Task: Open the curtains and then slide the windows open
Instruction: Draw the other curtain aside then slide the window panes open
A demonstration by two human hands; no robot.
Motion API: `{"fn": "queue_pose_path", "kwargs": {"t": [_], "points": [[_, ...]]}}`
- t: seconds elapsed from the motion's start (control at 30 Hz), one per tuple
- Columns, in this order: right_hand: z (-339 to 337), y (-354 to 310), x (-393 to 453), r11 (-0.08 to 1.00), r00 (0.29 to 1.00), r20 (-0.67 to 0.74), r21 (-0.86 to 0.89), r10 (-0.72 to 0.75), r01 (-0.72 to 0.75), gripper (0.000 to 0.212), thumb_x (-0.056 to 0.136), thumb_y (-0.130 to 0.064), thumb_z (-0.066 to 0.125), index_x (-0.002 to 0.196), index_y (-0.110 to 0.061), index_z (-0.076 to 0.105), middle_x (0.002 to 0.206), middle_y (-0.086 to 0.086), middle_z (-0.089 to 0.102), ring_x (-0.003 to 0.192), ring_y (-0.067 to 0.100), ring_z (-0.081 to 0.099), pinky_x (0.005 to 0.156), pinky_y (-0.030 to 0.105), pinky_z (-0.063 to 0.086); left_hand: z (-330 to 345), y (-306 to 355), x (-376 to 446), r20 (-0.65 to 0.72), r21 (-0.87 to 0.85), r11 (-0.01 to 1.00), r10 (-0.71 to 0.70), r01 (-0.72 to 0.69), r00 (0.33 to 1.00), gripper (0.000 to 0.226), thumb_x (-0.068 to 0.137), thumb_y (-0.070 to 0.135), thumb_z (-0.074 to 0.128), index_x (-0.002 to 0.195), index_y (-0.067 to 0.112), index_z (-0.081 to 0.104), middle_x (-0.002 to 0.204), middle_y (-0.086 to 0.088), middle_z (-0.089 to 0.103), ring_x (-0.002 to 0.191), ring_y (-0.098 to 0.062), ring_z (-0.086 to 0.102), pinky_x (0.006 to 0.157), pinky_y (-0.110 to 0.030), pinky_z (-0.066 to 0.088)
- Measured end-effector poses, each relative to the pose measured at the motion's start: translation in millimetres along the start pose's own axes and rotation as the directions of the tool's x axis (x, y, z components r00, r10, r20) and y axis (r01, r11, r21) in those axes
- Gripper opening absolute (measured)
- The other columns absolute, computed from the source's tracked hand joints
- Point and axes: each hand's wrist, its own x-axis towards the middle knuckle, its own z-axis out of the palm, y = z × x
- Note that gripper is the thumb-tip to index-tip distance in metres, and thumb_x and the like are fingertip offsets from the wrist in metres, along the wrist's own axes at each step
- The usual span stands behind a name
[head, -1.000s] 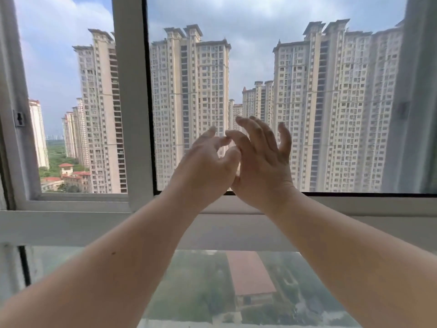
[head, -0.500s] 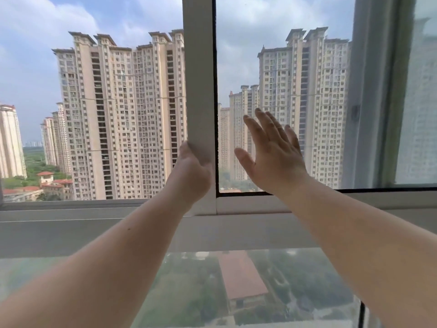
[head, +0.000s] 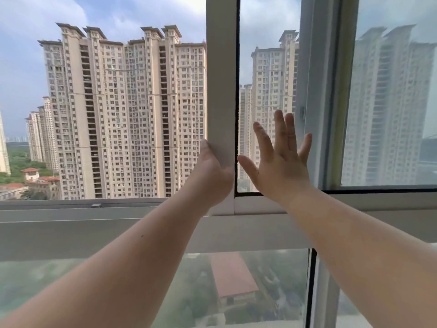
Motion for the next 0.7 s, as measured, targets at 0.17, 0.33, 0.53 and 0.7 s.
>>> {"fn": "queue_pose_path", "kwargs": {"t": [0.17, 0.33, 0.53, 0.7], "points": [[-3, 39, -3, 0.999, 0.999, -0.009, 0.029, 0.039, -0.039, 0.080, 0.085, -0.072, 0.015, 0.150, -0.025, 0.010, 0.158, 0.012, -0.014, 0.143, 0.026, -0.021, 0.108, 0.066, -0.008, 40, 24, 0, 0.034, -0.053, 0.998, -0.033, 0.035, 0.999, 0.080, 0.091, 0.031, 0.045, 0.143, 0.027, -0.016, 0.153, -0.001, 0.020, 0.122, -0.023, 0.041, 0.086, -0.027, 0.032], [-4, 68, -7, 0.994, 0.994, -0.030, 0.046, 0.102, -0.101, 0.084, 0.083, -0.075, 0.019, 0.148, -0.021, 0.013, 0.158, 0.013, -0.012, 0.144, 0.027, -0.016, 0.108, 0.067, -0.004, 72, 41, 0, 0.061, -0.083, 0.997, 0.003, 0.002, 0.998, 0.079, 0.092, 0.035, 0.044, 0.144, 0.024, -0.014, 0.153, -0.002, 0.020, 0.129, -0.021, 0.035, 0.097, -0.024, 0.028], [-3, 108, -7, 0.989, 0.989, -0.025, 0.026, 0.149, -0.148, 0.092, 0.077, -0.080, 0.021, 0.145, -0.021, 0.006, 0.158, 0.012, -0.015, 0.142, 0.025, -0.022, 0.107, 0.065, -0.010, 104, 55, -1, 0.175, -0.086, 0.996, 0.050, -0.036, 0.983, 0.084, 0.089, 0.047, 0.043, 0.143, 0.022, -0.017, 0.156, -0.002, 0.007, 0.137, -0.021, 0.022, 0.111, -0.035, 0.022], [-1, 138, -9, 0.988, 0.987, -0.050, 0.038, 0.152, -0.150, 0.089, 0.076, -0.079, 0.028, 0.142, -0.026, 0.003, 0.157, 0.008, -0.017, 0.142, 0.025, -0.022, 0.108, 0.064, -0.010, 130, 65, -1, 0.223, -0.107, 0.993, 0.074, -0.051, 0.972, 0.091, 0.086, 0.058, 0.042, 0.143, 0.022, -0.018, 0.157, -0.002, 0.001, 0.140, -0.022, 0.015, 0.109, -0.033, 0.015]]}}
